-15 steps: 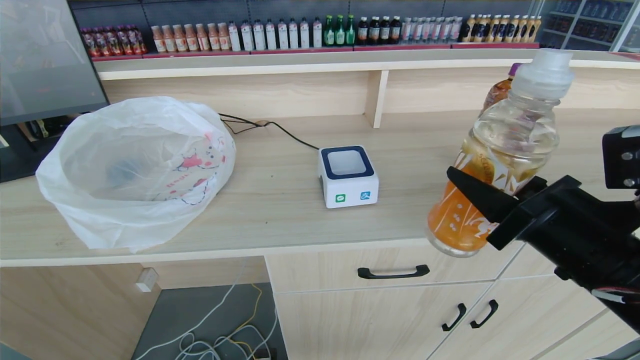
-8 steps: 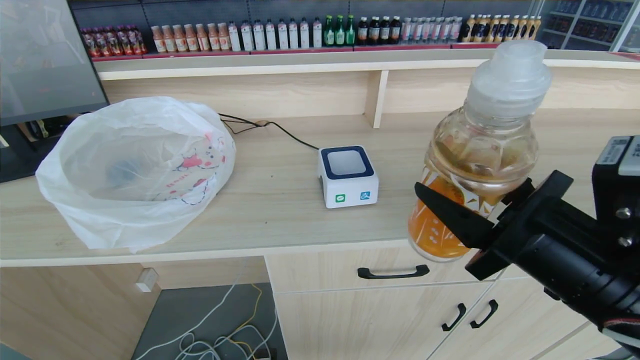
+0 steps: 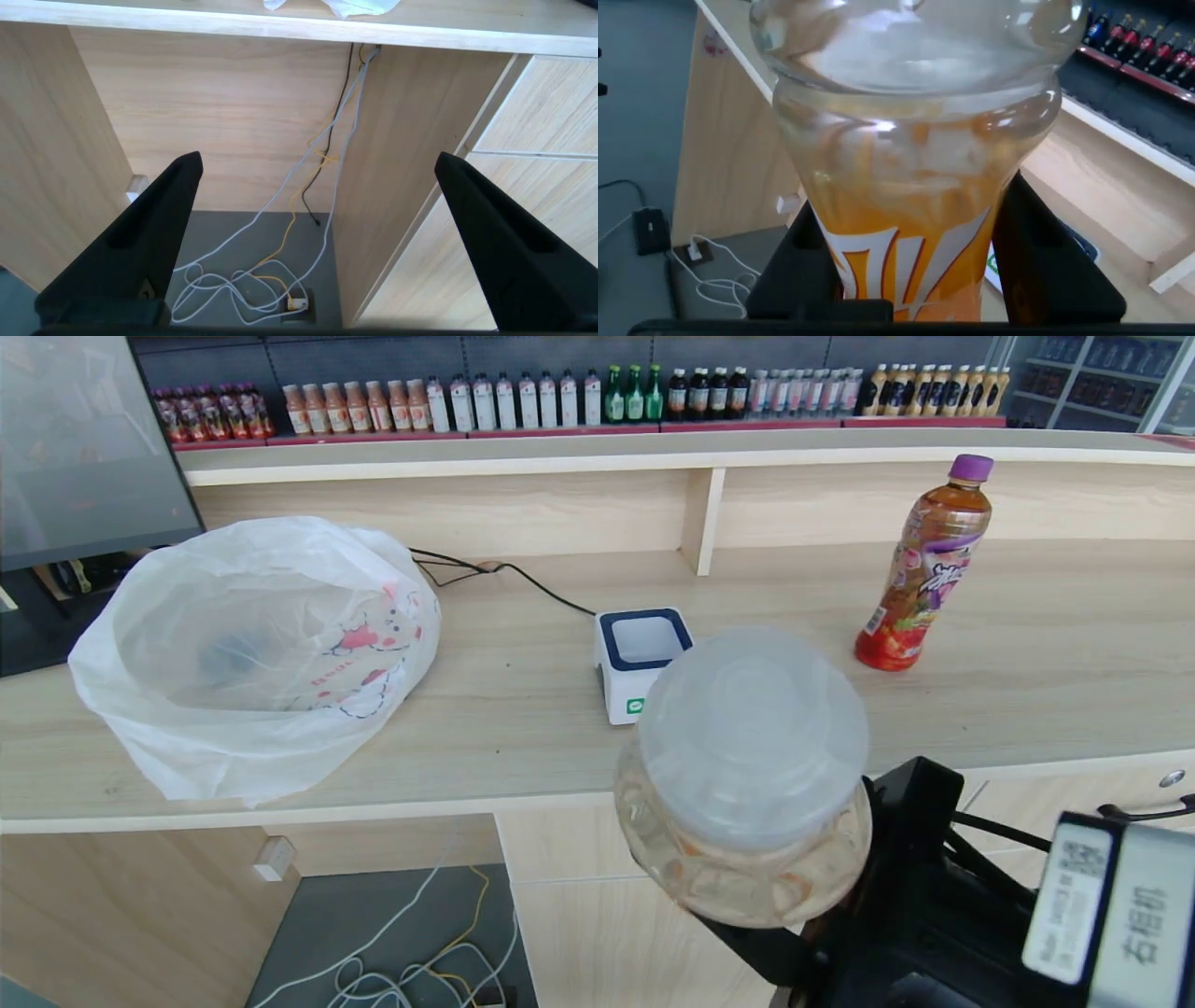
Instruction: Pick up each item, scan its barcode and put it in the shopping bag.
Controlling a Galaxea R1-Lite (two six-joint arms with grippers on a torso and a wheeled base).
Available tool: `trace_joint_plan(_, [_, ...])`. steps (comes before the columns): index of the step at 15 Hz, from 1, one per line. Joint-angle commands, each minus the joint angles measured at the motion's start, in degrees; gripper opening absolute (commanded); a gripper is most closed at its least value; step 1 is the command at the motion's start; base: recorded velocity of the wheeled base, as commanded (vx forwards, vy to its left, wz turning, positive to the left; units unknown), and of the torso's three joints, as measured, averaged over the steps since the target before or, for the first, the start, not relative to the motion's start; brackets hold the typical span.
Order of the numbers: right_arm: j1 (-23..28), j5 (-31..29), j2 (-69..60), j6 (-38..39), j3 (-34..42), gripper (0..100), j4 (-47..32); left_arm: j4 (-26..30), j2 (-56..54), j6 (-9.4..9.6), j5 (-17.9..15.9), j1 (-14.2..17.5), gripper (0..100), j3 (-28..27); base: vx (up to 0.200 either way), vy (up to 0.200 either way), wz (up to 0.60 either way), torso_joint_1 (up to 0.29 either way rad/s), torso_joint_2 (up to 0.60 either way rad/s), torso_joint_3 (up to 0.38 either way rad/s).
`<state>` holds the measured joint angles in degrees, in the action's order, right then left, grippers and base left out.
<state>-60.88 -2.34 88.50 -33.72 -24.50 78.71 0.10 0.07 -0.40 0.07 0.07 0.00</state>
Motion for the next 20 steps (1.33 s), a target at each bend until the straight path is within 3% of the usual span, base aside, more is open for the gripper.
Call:
trace_joint_plan(1, [-4.51,0.14,3.87,-2.49,-0.46,0,0.04,-0.01,0.01,-0.04,0.01,0.01,100,0.0,0.0,0.0,0.0,0.0,0.0,0.0])
trace_joint_plan(5, [-7.41,1.55,7.47,-6.89,-0.81,0,1.62,-0.01,0.01,-0.04,0.01,0.01,100,0.0,0.0,0.0,0.0,0.0,0.0,0.0])
trace_joint_plan(12, [-3.72,10.87,8.44,-16.03,-1.69,0,6.8,-0.01,0.01,-0.04,0.01,0.01,100,0.0,0.0,0.0,0.0,0.0,0.0,0.0])
trace_joint_plan(19, [-5.57,12.1,9.41,-23.23,1.56,0,9.88,-0.01,0.01,-0.04,0.01,0.01,100,0.0,0.0,0.0,0.0,0.0,0.0,0.0])
trace_joint_plan(20, [-4.86,11.92,10.81,-28.77,0.95,0,10.85,-0.01,0.01,-0.04,0.01,0.01,100,0.0,0.0,0.0,0.0,0.0,0.0,0.0])
